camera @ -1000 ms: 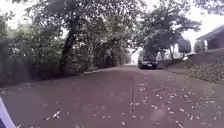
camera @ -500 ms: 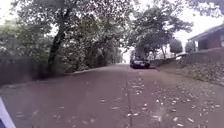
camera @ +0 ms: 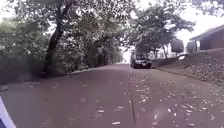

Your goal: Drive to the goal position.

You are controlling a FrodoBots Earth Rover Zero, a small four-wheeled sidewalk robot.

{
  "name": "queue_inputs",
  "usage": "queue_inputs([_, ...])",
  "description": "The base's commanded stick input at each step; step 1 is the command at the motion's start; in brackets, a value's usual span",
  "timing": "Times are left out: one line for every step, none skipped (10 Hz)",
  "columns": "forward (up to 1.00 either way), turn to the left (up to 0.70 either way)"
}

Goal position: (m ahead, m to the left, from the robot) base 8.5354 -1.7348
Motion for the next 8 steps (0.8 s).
queue_inputs([0.70,0.00])
queue_inputs([0.70,0.00])
queue_inputs([0.70,0.00])
queue_inputs([0.70,-0.12])
queue_inputs([0.70,-0.35])
queue_inputs([0.70,-0.25])
queue_inputs([0.70,0.00])
queue_inputs([0.70,0.00])
